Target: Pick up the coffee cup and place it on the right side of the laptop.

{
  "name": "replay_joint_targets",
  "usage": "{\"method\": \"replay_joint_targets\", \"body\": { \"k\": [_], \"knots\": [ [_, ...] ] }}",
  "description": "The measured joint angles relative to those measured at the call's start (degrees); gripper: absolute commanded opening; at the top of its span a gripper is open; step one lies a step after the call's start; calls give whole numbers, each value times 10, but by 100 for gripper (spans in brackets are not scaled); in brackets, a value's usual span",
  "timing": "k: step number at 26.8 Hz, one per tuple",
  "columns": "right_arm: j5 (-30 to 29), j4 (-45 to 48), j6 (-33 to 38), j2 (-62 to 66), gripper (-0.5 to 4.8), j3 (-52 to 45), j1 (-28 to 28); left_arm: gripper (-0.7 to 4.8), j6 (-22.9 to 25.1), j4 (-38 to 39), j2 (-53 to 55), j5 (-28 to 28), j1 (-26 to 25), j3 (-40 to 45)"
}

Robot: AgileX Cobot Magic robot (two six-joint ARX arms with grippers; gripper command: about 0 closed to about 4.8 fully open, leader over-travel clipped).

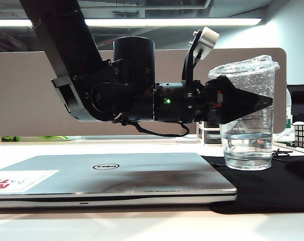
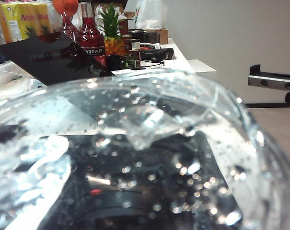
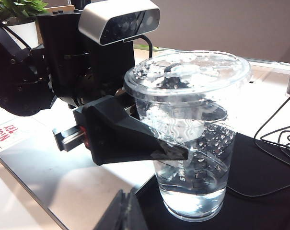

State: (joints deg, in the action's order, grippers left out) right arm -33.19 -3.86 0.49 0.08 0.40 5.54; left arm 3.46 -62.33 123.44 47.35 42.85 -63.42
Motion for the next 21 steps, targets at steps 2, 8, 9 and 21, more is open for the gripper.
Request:
{"method": "replay_joint_targets", "body": {
  "k": [2,8,9,21],
  "knots": [
    [0,0,0,0,-1,0,0,344,7,-1,3,0,2,0],
    [0,0,0,0,-1,0,0,344,21,-7,27,0,7,0],
    [0,0,0,0,-1,0,0,345,25,-7,27,0,8,0],
    [0,0,0,0,-1,0,0,479,34,-13,27,42,0,0]
  ]
}}
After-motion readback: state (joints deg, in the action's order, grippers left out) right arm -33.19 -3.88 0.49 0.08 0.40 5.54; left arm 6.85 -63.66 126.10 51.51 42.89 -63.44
